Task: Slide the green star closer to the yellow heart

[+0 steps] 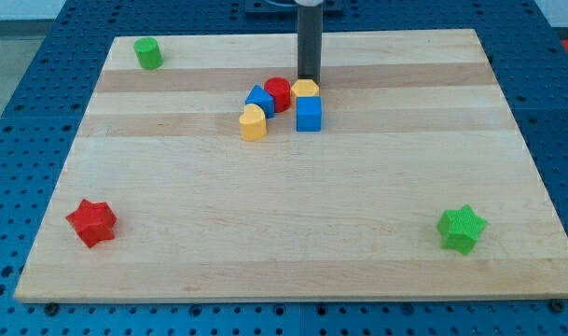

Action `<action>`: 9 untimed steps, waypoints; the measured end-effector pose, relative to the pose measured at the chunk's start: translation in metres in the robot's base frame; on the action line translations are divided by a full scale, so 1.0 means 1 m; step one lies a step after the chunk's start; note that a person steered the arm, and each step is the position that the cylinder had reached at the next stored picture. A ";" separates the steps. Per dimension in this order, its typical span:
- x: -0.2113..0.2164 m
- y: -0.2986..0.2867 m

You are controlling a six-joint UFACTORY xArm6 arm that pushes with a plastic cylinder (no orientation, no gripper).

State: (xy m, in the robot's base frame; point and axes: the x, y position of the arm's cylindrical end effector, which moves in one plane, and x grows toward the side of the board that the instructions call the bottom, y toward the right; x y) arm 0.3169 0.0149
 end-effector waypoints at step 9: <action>0.260 0.135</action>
State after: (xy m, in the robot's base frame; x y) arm 0.5765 0.1494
